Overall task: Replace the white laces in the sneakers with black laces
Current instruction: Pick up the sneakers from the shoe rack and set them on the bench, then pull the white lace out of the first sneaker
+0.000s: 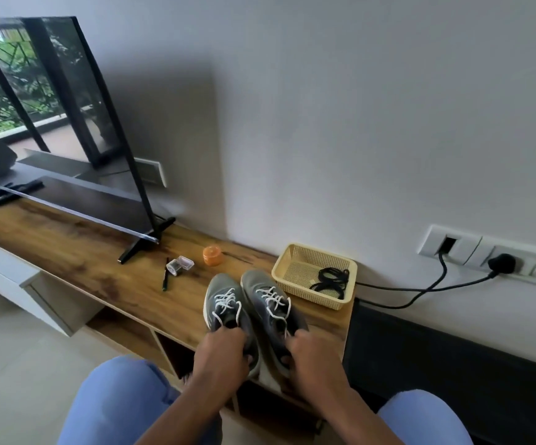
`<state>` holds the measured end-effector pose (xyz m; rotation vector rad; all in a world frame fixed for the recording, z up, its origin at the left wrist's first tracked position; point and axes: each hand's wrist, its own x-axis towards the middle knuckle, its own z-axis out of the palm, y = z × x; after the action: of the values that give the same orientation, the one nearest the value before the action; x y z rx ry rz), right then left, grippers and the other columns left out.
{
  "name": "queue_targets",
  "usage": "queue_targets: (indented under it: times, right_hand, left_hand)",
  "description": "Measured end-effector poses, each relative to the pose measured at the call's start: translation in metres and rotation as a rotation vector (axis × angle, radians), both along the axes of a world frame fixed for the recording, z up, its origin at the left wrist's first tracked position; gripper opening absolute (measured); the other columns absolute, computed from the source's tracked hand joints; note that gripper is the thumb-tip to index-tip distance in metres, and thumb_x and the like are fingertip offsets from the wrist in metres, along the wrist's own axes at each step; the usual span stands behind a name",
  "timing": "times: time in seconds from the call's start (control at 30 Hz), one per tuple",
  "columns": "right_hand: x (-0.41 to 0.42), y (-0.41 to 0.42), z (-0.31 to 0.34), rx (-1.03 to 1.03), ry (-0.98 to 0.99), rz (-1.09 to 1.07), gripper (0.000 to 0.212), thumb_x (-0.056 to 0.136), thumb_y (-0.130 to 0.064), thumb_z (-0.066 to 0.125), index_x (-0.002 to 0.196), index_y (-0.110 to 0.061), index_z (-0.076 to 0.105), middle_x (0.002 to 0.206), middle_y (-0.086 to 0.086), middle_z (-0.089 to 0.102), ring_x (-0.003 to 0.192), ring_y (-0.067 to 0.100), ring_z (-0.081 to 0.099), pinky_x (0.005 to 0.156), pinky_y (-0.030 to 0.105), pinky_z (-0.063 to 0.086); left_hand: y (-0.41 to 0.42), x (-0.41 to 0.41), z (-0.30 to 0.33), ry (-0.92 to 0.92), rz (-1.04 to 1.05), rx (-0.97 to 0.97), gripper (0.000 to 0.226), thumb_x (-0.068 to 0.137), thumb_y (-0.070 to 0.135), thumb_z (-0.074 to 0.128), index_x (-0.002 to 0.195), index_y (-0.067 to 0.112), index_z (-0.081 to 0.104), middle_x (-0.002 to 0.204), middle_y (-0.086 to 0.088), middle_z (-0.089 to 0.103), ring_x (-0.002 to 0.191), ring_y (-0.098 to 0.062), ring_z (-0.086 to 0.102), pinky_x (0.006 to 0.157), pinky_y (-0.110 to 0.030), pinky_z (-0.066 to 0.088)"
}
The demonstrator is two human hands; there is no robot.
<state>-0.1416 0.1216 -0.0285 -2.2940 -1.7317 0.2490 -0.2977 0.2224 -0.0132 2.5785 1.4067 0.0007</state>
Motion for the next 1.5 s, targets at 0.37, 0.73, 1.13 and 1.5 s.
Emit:
queue_targets:
  times: [0.37, 0.73, 1.13, 1.5]
  right_hand:
    - [-0.018, 0.036, -0.015, -0.017, -0.031, 0.082, 0.027, 0.098, -0.039, 0.052, 0.108, -0.020, 0.068, 0.106, 0.002, 0.067, 0.095, 0.028, 0.066, 0.073, 0.039, 0.051]
    - [0.007, 0.017, -0.014, -0.134, -0.021, 0.012, 0.041, 0.091, -0.056, 0.060, 0.105, -0.020, 0.073, 0.099, -0.003, 0.070, 0.090, 0.019, 0.067, 0.082, 0.036, 0.058]
    - [0.003, 0.048, 0.010, -0.253, -0.166, 0.236, 0.026, 0.093, -0.043, 0.064, 0.093, -0.018, 0.072, 0.092, 0.007, 0.068, 0.082, 0.030, 0.065, 0.063, 0.033, 0.042]
    - [-0.001, 0.051, 0.005, -0.178, -0.215, 0.239, 0.029, 0.090, -0.049, 0.066, 0.086, -0.020, 0.071, 0.082, 0.003, 0.064, 0.081, 0.029, 0.066, 0.064, 0.032, 0.040]
  left_hand:
    - [0.056, -0.012, -0.024, 0.036, -0.064, 0.014, 0.021, 0.089, 0.020, 0.061, 0.106, 0.027, 0.071, 0.104, 0.005, 0.071, 0.094, -0.017, 0.068, 0.067, -0.025, 0.041]
    - [0.095, -0.010, -0.030, 0.044, -0.034, -0.005, 0.023, 0.089, 0.031, 0.071, 0.112, 0.033, 0.071, 0.101, 0.007, 0.071, 0.095, -0.017, 0.069, 0.078, -0.032, 0.056]
    - [0.107, 0.018, -0.027, 0.038, -0.017, 0.077, 0.024, 0.085, 0.012, 0.067, 0.106, 0.024, 0.071, 0.104, -0.002, 0.070, 0.095, -0.026, 0.069, 0.066, -0.032, 0.046]
    - [0.111, 0.023, -0.017, 0.046, 0.041, 0.111, 0.029, 0.085, 0.022, 0.074, 0.114, 0.025, 0.071, 0.108, -0.007, 0.070, 0.099, -0.033, 0.068, 0.072, -0.036, 0.055]
